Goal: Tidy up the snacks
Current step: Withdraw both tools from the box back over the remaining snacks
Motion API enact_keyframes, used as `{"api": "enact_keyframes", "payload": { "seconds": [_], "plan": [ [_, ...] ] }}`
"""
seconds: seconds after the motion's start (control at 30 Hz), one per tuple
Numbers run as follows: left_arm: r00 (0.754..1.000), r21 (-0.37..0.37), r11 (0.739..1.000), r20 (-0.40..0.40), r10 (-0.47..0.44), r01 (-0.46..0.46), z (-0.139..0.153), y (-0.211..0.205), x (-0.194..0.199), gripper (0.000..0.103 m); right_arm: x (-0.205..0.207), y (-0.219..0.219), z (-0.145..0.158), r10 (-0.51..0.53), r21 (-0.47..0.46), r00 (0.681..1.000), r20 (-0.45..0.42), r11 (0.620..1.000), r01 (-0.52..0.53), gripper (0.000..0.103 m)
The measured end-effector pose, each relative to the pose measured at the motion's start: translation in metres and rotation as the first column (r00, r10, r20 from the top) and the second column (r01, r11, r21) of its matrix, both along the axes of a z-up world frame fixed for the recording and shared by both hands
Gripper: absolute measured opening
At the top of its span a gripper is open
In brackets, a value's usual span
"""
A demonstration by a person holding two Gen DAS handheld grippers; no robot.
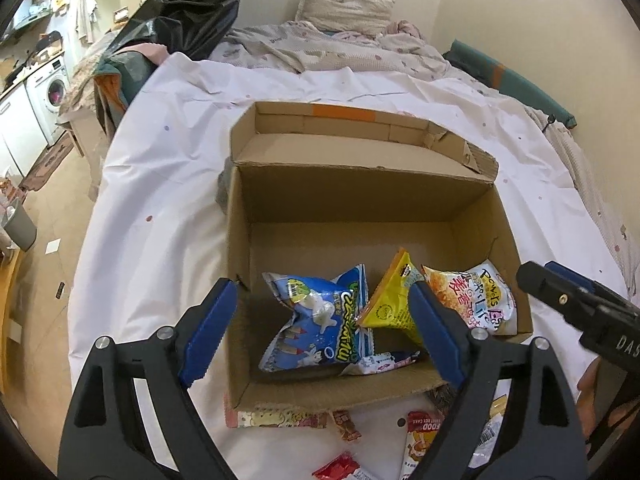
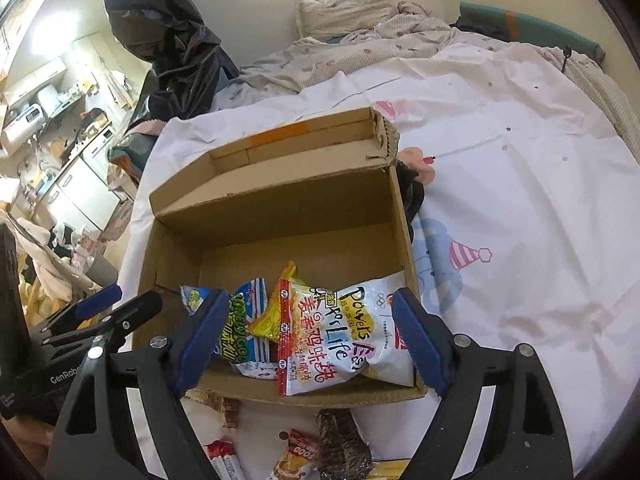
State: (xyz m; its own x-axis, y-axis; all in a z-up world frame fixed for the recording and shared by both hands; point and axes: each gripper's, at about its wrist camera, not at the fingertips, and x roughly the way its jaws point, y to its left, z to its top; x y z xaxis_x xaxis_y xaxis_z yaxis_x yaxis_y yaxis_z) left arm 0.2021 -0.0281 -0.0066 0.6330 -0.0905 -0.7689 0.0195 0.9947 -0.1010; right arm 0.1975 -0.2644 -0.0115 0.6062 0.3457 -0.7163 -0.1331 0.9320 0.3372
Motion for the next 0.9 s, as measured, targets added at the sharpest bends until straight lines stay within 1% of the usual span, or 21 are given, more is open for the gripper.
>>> {"api": "enact_keyframes", "payload": {
  "seconds": [0.17,0.27,0.37,0.53,0.9],
  "plan": [
    [1.000,0.010,1.000,0.010,0.008,-0.008,0.005,0.007,-0.016,0.085,-0.014,-0.005,0.006,-0.003,0.008,1.000,0.004,1.000,0.003,0.086],
    [1.000,0.004,1.000,-0.003,0.022,-0.022,0.004,0.013,-0.027,0.085,-0.024,-0.007,0.006,-0.007,0.013,1.000,-0.011,1.000,0.007,0.086],
    [0.999,0.001,0.999,-0.011,0.034,-0.034,0.005,0.016,-0.036,0.085,-0.035,-0.013,0.006,-0.007,0.045,0.999,-0.034,0.999,0.008,0.086],
    [0.999,0.003,0.999,-0.023,0.047,-0.047,0.005,0.020,-0.050,0.085,-0.052,-0.017,0.005,-0.010,0.030,0.999,-0.047,0.999,0.011,0.086],
    [0.994,-0.006,0.998,-0.086,0.061,-0.062,-0.011,0.023,-0.077,0.085,-0.088,-0.032,-0.008,-0.037,0.042,0.994,-0.104,0.998,0.041,0.086]
  ]
}}
